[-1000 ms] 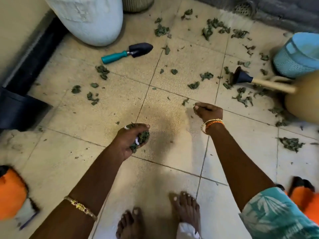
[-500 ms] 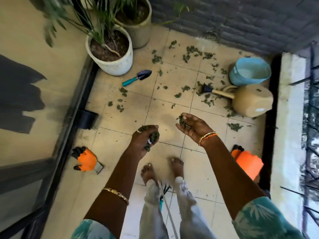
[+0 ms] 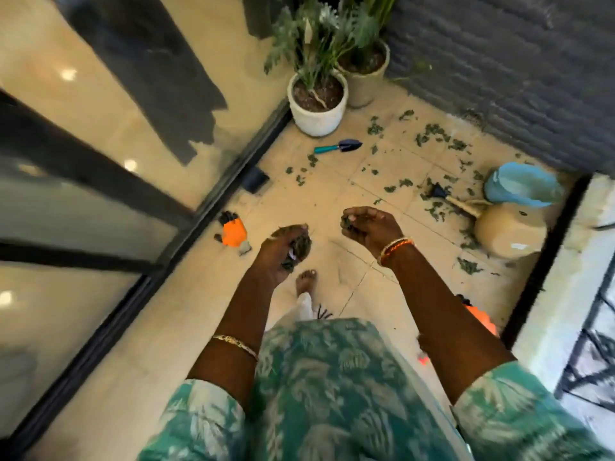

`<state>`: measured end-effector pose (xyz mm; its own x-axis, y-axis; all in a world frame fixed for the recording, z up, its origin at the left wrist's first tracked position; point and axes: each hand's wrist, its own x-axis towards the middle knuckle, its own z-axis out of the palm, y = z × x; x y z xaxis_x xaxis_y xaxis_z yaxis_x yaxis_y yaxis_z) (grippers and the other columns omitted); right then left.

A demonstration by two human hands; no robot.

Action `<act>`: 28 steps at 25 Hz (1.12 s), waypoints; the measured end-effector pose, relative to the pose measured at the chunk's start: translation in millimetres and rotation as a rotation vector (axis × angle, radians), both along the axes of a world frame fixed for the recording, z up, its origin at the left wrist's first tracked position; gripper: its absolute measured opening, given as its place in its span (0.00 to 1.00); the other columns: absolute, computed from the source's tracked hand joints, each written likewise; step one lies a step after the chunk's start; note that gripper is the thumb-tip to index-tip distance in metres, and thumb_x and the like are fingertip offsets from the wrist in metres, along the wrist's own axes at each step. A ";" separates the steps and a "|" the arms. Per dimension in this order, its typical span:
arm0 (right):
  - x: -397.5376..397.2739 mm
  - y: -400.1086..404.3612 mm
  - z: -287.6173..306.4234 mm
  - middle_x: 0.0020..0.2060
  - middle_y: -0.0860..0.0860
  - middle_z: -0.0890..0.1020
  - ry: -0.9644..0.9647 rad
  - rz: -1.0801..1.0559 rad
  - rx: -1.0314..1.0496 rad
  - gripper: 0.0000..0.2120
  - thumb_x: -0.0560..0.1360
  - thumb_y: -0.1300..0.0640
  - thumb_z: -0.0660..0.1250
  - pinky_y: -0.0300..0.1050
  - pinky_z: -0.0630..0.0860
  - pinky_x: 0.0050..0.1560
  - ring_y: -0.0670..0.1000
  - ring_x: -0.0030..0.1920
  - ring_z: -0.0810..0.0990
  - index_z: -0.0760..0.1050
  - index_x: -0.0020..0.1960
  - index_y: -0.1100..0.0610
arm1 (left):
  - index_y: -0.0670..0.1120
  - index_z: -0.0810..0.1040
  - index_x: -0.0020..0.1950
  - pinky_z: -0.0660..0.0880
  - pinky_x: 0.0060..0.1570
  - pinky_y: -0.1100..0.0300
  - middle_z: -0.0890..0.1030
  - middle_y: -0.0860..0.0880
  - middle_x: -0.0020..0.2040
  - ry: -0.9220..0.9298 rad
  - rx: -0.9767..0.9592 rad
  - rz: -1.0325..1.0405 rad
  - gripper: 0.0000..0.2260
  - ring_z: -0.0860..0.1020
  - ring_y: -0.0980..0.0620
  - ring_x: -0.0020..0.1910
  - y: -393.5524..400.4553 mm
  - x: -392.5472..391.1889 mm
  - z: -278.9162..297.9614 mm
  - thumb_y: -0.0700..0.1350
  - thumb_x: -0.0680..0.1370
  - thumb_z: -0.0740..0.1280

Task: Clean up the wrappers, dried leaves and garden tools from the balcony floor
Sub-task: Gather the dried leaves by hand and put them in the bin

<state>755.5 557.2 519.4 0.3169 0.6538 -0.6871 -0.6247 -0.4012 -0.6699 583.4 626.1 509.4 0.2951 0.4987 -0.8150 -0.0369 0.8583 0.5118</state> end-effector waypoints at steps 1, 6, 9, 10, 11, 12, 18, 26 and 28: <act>-13.3 -9.4 5.3 0.27 0.49 0.82 -0.006 0.050 0.014 0.12 0.77 0.73 0.57 0.39 0.81 0.35 0.47 0.31 0.81 0.75 0.41 0.63 | 0.44 0.79 0.41 0.76 0.28 0.66 0.81 0.49 0.28 -0.004 0.006 0.050 0.09 0.79 0.55 0.27 -16.7 -15.2 5.2 0.38 0.80 0.63; -93.1 -53.1 34.1 0.26 0.51 0.82 0.054 0.288 0.026 0.11 0.79 0.69 0.57 0.39 0.80 0.33 0.46 0.28 0.81 0.75 0.42 0.62 | 0.45 0.73 0.38 0.72 0.30 0.65 0.75 0.49 0.28 -0.071 -0.024 0.275 0.09 0.74 0.53 0.27 -107.3 -91.5 26.2 0.41 0.79 0.64; -148.3 -67.1 50.0 0.26 0.51 0.82 0.063 0.451 0.028 0.08 0.77 0.69 0.60 0.38 0.80 0.35 0.45 0.28 0.81 0.75 0.42 0.62 | 0.43 0.72 0.37 0.72 0.30 0.62 0.72 0.47 0.29 -0.061 -0.011 0.447 0.10 0.72 0.53 0.28 -150.5 -146.7 37.4 0.41 0.78 0.66; -168.2 -70.8 53.9 0.27 0.50 0.82 0.054 0.507 0.036 0.07 0.76 0.69 0.62 0.38 0.80 0.35 0.45 0.29 0.81 0.75 0.42 0.62 | 0.43 0.73 0.38 0.74 0.30 0.64 0.74 0.47 0.30 -0.059 -0.025 0.529 0.09 0.74 0.54 0.28 -162.3 -166.0 40.7 0.41 0.78 0.66; -189.0 -74.3 57.3 0.27 0.50 0.82 0.047 0.562 0.052 0.07 0.75 0.70 0.63 0.37 0.80 0.35 0.45 0.30 0.81 0.76 0.42 0.62 | 0.43 0.74 0.39 0.77 0.31 0.65 0.76 0.47 0.32 -0.051 -0.032 0.599 0.07 0.76 0.54 0.28 -173.1 -186.6 44.6 0.40 0.77 0.67; -212.2 -78.7 60.6 0.29 0.51 0.82 0.035 0.620 0.069 0.06 0.74 0.70 0.64 0.37 0.80 0.35 0.46 0.31 0.81 0.76 0.42 0.62 | 0.43 0.75 0.40 0.78 0.32 0.66 0.77 0.47 0.33 -0.042 -0.026 0.658 0.06 0.77 0.55 0.30 -184.1 -208.0 47.6 0.40 0.77 0.68; -366.4 -110.1 60.0 0.37 0.55 0.79 -0.035 0.851 0.099 0.10 0.74 0.73 0.62 0.37 0.79 0.35 0.46 0.34 0.81 0.76 0.44 0.60 | 0.44 0.76 0.44 0.80 0.35 0.63 0.78 0.47 0.39 -0.063 -0.004 0.873 0.05 0.78 0.53 0.38 -246.4 -350.0 45.0 0.43 0.75 0.71; -610.3 -158.2 38.1 0.30 0.53 0.82 0.091 0.987 0.017 0.10 0.74 0.73 0.61 0.39 0.79 0.34 0.48 0.31 0.82 0.77 0.43 0.61 | 0.44 0.76 0.43 0.79 0.32 0.63 0.79 0.47 0.38 -0.049 -0.010 1.168 0.06 0.78 0.53 0.37 -332.4 -572.5 37.4 0.44 0.75 0.71; -664.9 -167.0 33.4 0.31 0.54 0.81 0.112 1.051 -0.019 0.09 0.74 0.72 0.61 0.39 0.79 0.34 0.48 0.31 0.81 0.77 0.43 0.61 | 0.45 0.76 0.42 0.78 0.32 0.63 0.79 0.48 0.35 -0.070 0.003 1.238 0.06 0.78 0.54 0.34 -345.8 -616.8 32.6 0.44 0.75 0.71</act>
